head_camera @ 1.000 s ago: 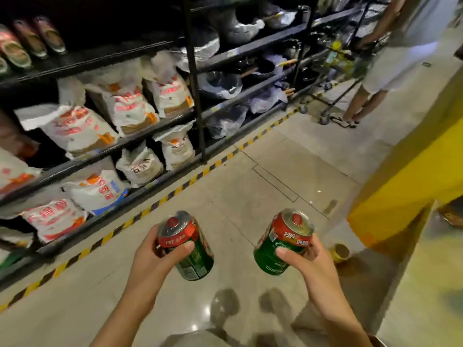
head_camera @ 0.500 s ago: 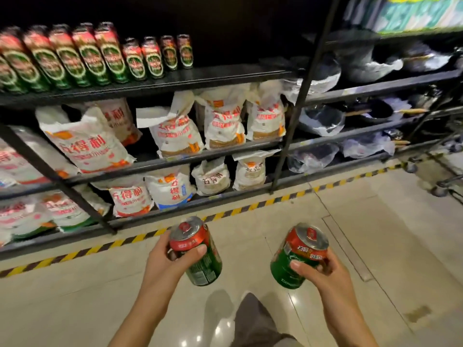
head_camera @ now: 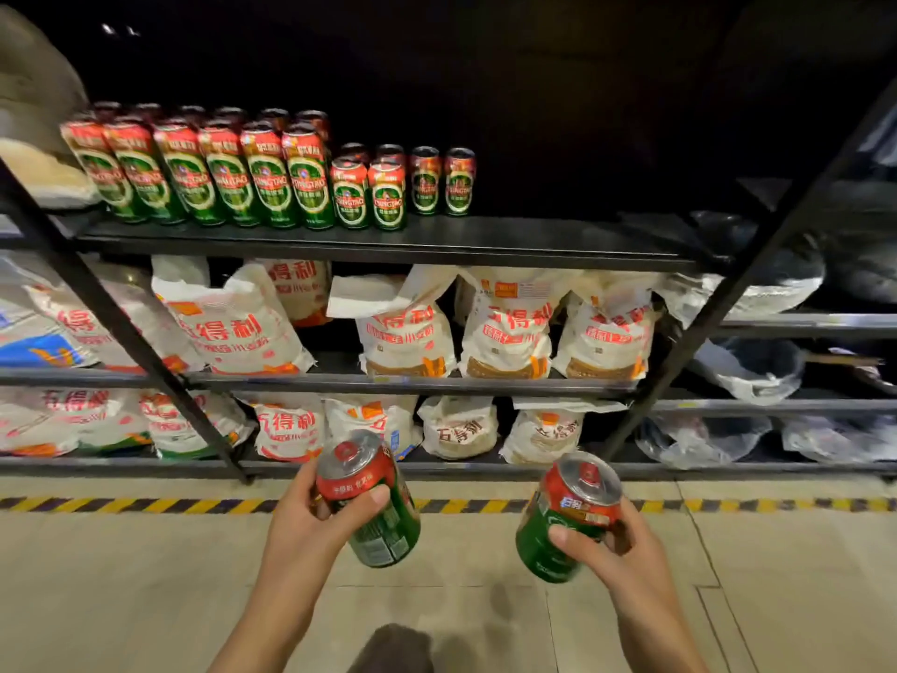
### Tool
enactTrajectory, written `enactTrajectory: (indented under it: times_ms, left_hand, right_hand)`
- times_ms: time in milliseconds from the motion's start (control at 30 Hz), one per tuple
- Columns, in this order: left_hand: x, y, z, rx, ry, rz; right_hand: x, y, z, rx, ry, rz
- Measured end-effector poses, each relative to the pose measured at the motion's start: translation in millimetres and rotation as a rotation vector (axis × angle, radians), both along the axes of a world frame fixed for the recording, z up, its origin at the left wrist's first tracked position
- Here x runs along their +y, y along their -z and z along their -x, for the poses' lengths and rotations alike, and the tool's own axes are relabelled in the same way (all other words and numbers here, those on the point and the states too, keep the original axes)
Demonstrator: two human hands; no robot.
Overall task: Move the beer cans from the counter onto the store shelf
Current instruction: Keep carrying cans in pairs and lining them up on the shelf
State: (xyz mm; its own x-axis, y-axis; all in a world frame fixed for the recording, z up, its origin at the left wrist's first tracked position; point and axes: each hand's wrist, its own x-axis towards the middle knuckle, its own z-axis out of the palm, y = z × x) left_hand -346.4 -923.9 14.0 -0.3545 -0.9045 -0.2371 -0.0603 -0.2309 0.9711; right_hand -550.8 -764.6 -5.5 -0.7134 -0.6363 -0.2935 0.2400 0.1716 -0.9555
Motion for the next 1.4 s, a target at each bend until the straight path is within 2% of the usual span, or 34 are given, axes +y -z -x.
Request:
enactTrajectory:
  times_ms: [233, 533, 800, 1067, 1233, 1400]
  left_hand:
    - [-115.8, 8.2, 30.2, -0.031, -0.102, 0.042]
    - [-245.5, -17.3, 100.5, -0.047, 0.040, 0.157]
    - [-285.1, -28.0, 153.3, 0.002, 0.104, 0.127]
    - [-315.5, -52.3, 208.5, 0.073, 0.151, 0.183]
    - [-339.8, -49.9, 248.7, 0.025, 0.147, 0.277]
    - [-357.4, -36.1, 280.1, -0.006, 0.137, 0.292]
  right_hand:
    - [-128.7, -2.9, 42.5, 0.019, -0.098, 0.029]
    - [-243.8, -10.2, 89.3, 0.021, 0.007, 0.080]
    - [-288.1, -23.0, 123.5, 0.075, -0.048, 0.056]
    - [-339.7, -44.9, 167.4, 0.192, -0.101, 0.086]
    - [-376.6, -50.1, 197.4, 0.300, -0.174, 0.131]
    - [-409.7, -43.8, 222.1, 0.365, -0.187, 0.149]
